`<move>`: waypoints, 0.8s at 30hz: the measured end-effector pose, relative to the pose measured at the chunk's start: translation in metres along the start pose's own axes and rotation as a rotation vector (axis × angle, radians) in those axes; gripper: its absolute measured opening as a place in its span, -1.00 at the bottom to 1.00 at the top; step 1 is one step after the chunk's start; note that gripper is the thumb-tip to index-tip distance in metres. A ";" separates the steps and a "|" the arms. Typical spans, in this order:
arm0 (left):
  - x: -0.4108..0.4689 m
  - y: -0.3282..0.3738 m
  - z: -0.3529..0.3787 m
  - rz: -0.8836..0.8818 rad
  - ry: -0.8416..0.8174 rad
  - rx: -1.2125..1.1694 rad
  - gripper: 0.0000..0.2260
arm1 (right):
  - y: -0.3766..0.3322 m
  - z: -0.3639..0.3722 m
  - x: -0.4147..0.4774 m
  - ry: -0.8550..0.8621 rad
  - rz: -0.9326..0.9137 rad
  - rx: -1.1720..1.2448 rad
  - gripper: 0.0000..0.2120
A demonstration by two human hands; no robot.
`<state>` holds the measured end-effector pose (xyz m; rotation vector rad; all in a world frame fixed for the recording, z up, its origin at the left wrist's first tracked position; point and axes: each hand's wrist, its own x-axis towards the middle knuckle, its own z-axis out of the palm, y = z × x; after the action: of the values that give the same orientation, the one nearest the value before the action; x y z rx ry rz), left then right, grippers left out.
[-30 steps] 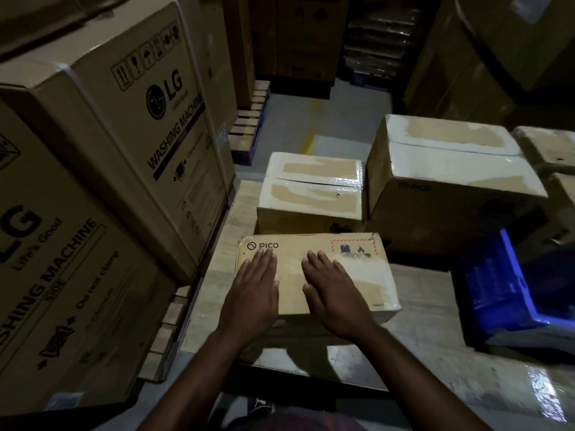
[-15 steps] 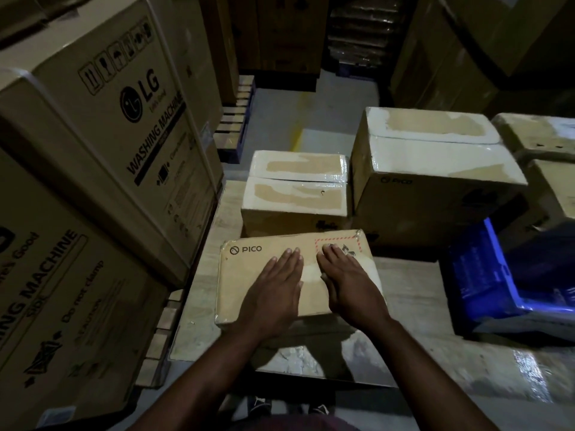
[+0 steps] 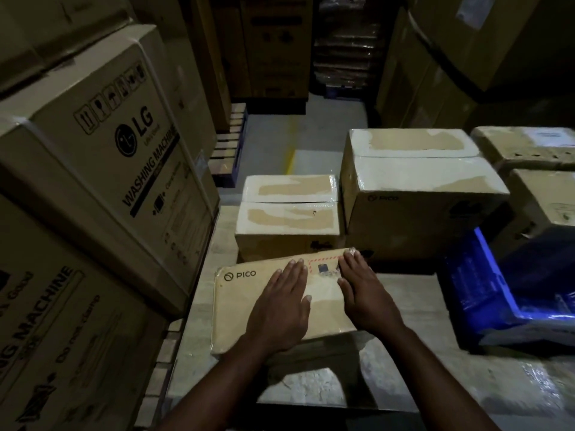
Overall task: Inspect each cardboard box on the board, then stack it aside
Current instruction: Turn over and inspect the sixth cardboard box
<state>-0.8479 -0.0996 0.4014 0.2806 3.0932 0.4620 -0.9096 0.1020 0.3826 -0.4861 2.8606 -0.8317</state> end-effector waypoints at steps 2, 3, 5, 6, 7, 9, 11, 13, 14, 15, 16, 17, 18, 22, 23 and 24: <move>0.000 0.000 0.003 -0.007 0.020 0.000 -0.43 | -0.001 -0.002 -0.001 0.005 0.001 0.048 -0.49; -0.001 0.000 0.004 -0.024 0.025 0.000 -0.42 | -0.002 -0.004 -0.003 0.027 0.009 0.089 -0.49; -0.006 -0.006 0.002 -0.075 0.040 -0.010 -0.41 | -0.002 -0.008 -0.008 0.101 0.081 0.220 -0.49; -0.010 -0.011 0.000 -0.108 0.049 -0.023 -0.41 | 0.001 -0.011 -0.012 0.142 0.144 0.312 -0.49; -0.015 -0.017 -0.003 -0.143 0.066 -0.034 -0.41 | 0.004 -0.014 -0.017 0.164 0.214 0.419 -0.49; -0.029 -0.034 -0.010 -0.239 0.138 -0.028 -0.42 | 0.010 -0.017 -0.029 0.129 0.330 0.633 -0.52; -0.045 -0.054 -0.015 -0.421 0.228 -0.022 -0.46 | 0.011 -0.015 -0.038 0.081 0.372 0.760 -0.63; -0.056 -0.070 -0.016 -0.656 0.276 -0.160 -0.50 | 0.008 -0.014 -0.043 0.072 0.387 0.848 -0.66; -0.059 -0.073 -0.015 -0.738 0.291 -0.290 -0.50 | 0.004 -0.015 -0.043 0.075 0.392 0.880 -0.65; -0.060 -0.075 -0.013 -0.776 0.299 -0.390 -0.47 | -0.002 -0.018 -0.044 0.068 0.385 0.892 -0.65; -0.061 -0.076 -0.011 -0.789 0.297 -0.434 -0.45 | -0.007 -0.022 -0.043 0.051 0.366 0.896 -0.65; -0.062 -0.076 -0.010 -0.792 0.297 -0.445 -0.44 | -0.014 -0.028 -0.043 0.032 0.334 0.884 -0.64; -0.062 -0.078 -0.009 -0.799 0.296 -0.452 -0.43 | -0.020 -0.035 -0.042 0.025 0.294 0.877 -0.63; -0.054 -0.076 -0.004 -0.819 0.216 -0.545 -0.40 | -0.046 -0.070 -0.037 0.062 0.131 0.834 -0.60; -0.051 -0.072 -0.001 -0.824 0.199 -0.572 -0.40 | -0.054 -0.077 -0.036 0.073 0.096 0.783 -0.54; -0.048 -0.068 0.002 -0.830 0.190 -0.601 -0.42 | -0.061 -0.080 -0.035 0.091 0.073 0.728 -0.45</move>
<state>-0.8128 -0.1711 0.3785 -1.0288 2.6707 1.3176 -0.8766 0.1055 0.4843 -0.2445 2.3679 -1.7864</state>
